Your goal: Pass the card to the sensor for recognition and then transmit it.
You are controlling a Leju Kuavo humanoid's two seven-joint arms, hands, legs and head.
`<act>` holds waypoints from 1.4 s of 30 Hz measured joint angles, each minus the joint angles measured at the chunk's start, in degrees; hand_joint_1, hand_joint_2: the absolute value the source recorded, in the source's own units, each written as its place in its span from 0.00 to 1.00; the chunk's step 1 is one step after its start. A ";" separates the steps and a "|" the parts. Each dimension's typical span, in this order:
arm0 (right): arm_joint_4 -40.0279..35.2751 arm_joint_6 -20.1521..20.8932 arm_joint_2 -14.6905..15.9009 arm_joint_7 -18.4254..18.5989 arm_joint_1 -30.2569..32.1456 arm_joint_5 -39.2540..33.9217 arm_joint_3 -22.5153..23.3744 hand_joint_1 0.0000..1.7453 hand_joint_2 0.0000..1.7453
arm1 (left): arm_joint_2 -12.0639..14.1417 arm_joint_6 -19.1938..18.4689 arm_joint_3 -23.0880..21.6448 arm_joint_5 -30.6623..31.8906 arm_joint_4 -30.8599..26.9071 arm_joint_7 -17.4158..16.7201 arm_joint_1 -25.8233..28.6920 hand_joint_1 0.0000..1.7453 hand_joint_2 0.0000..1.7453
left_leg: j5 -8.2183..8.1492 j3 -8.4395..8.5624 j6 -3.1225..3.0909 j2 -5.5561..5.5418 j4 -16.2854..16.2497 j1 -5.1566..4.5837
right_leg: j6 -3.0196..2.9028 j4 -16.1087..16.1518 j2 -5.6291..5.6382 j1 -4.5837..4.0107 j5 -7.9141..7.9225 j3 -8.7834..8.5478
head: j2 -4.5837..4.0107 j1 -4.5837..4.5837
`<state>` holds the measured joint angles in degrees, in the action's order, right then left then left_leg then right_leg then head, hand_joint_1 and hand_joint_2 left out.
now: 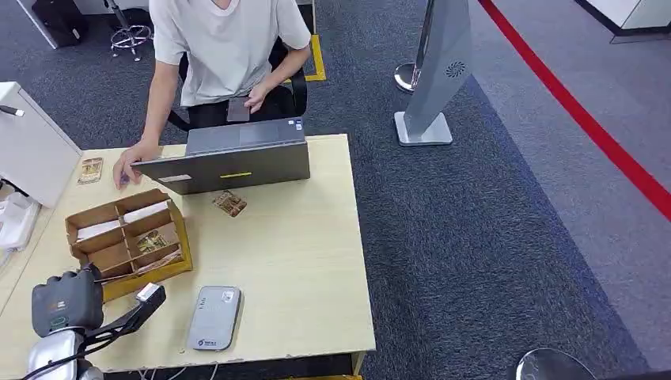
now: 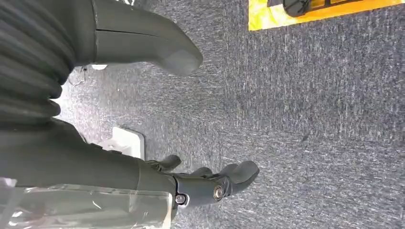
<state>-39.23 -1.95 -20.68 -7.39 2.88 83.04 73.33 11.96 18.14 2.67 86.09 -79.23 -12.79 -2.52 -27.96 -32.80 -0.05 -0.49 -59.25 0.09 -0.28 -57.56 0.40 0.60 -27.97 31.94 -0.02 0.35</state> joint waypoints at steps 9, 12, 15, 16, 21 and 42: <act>0.09 0.02 0.00 -0.17 -0.56 0.72 0.94 0.00 1.00 | -0.07 -1.49 0.00 0.09 -0.57 0.00 -1.25 1.00 1.00 | 0.01 0.01 -0.01 0.00 0.00 0.00 | 0.00 0.00 0.01 0.00 0.01 0.01 | 0.02 0.00; 0.11 0.02 0.00 -0.20 -0.69 0.79 1.20 0.00 1.00 | -0.20 -2.19 0.00 0.09 -0.98 0.00 -1.75 1.00 1.00 | 0.01 0.01 -0.01 0.00 0.00 0.00 | 0.00 0.00 0.01 0.00 0.01 0.01 | 0.00 0.00; 0.11 0.02 0.00 -0.20 -0.78 0.83 1.27 0.00 1.00 | -0.31 -2.41 0.00 0.09 -1.25 0.00 -1.95 1.00 1.00 | 0.01 0.01 -0.01 0.01 0.00 0.00 | 0.00 0.00 0.02 0.00 0.00 0.02 | 0.02 0.00; 0.13 0.02 0.00 -0.20 -0.81 0.98 1.31 0.00 1.00 | -0.35 -2.74 0.00 0.09 -1.36 0.00 -1.99 1.00 1.00 | 0.01 0.02 -0.01 0.01 0.00 0.00 | 0.00 0.00 0.02 0.00 0.00 0.03 | 0.02 0.00; 0.26 -0.09 0.00 -0.15 -1.07 2.10 2.08 0.00 1.00 | -0.85 -9.76 -1.34 -0.04 -4.33 -0.04 -3.20 1.00 1.00 | 0.02 0.01 -0.02 0.00 -0.01 0.00 | 0.00 0.00 -0.01 0.00 0.01 0.02 | 0.00 0.00; 0.72 -0.18 0.00 0.48 -1.53 3.50 2.93 0.00 1.00 | 0.44 -19.78 -10.73 -0.98 -12.57 -1.64 -12.46 1.00 1.00 | 0.08 0.00 -0.04 0.00 -0.01 0.00 | 0.03 0.00 0.02 0.00 0.07 0.03 | 0.00 0.00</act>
<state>-38.51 -2.12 -20.68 -6.91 1.35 86.53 76.26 12.39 -1.64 -8.07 85.11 -91.80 -14.43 -14.98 -27.89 -32.79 -0.09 -0.49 -59.27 0.09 -0.25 -57.56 0.41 0.60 -27.91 31.97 -0.02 0.35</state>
